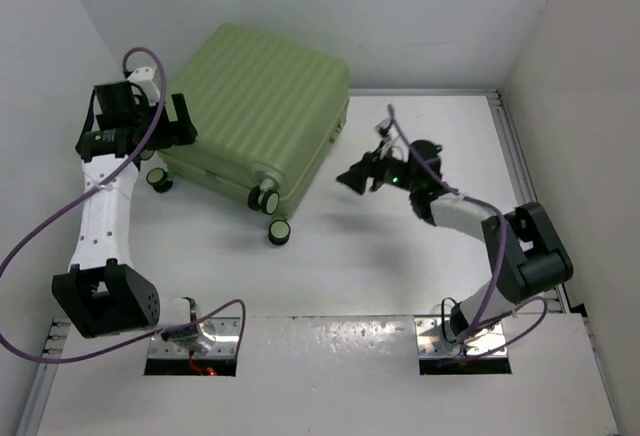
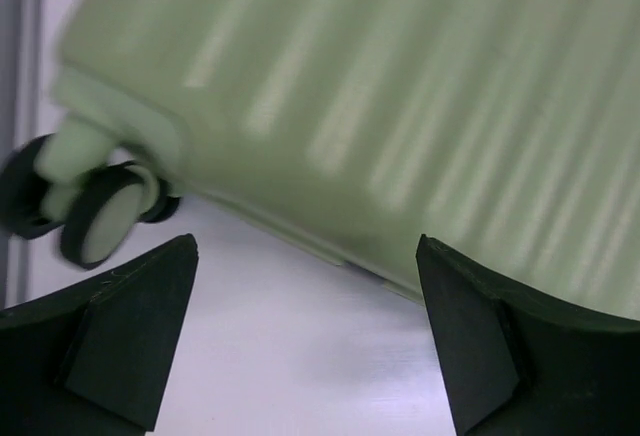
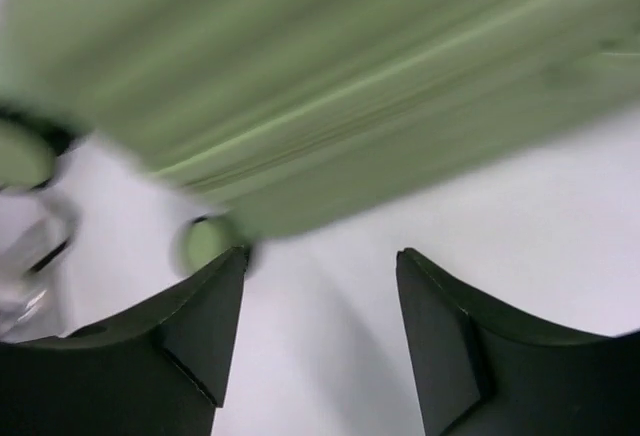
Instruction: Pack the luggage
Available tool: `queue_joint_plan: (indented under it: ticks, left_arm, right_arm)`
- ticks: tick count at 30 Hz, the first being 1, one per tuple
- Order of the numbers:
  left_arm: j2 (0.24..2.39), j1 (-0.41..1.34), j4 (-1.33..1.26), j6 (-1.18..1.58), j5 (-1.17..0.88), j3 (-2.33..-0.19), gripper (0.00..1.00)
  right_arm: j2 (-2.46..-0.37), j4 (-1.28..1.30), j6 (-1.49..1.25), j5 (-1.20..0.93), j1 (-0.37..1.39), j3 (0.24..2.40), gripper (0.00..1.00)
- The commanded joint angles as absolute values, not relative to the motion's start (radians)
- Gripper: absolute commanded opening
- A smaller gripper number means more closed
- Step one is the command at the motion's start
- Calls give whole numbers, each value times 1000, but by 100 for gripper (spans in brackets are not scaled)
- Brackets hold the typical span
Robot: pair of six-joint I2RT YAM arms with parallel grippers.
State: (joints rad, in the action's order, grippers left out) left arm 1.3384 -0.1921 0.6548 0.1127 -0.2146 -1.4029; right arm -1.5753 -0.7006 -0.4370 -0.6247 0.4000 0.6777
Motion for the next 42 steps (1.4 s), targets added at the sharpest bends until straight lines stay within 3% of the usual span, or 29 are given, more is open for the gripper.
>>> queue_joint_plan:
  ticks: [1, 7, 12, 15, 17, 27, 33, 42]
  left_arm:
    - [1313, -277, 611, 112, -229, -1453, 96]
    - [1495, -368, 534, 124, -246, -1690, 91]
    - [1924, -388, 626, 146, -259, -2147, 64]
    - [2100, -397, 663, 172, -250, -2383, 33]
    - [2215, -397, 617, 181, -216, -2445, 26]
    - [2417, -331, 353, 98, -399, -2427, 32]
    - [2523, -282, 232, 107, -550, -2405, 36]
    - [2623, -108, 155, -63, -813, -2369, 35]
  right_arm:
    - [-1597, -552, -336, -591, 249, 787, 63]
    - [-1718, -479, -440, -597, 111, 972, 63]
    - [-1736, -486, -466, -632, 112, 965, 62]
    - [-1735, -466, -459, -634, 112, 947, 60]
    - [-1726, -448, -450, -621, 107, 942, 60]
    - [-1701, -373, -390, -719, 72, 927, 53]
    - [-1695, -506, -431, -908, 92, 885, 48]
    - [-1701, -535, -299, -953, 144, 873, 46]
